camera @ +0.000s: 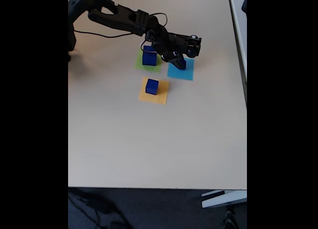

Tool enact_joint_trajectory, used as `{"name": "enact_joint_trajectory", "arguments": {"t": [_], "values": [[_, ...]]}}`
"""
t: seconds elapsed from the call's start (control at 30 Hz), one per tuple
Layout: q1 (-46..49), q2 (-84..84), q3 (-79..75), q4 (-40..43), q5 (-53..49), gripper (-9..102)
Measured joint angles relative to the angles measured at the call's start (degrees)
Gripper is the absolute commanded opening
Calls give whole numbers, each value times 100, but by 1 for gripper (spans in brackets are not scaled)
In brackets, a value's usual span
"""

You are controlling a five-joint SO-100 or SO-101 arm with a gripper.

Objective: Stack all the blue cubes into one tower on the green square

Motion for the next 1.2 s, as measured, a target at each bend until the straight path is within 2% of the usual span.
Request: {"name": "enact_joint_trajectory", "arguments": {"t": [0.33,0.67,0.97,1.1,1.2], "values": [[-53,0,193,-70,53,10],[-53,0,220,-79,-62,26],[-53,9,44,-79,-475,28],[-123,369,35,-9,-510,24],[-308,853,-26,378,-448,20]]}}
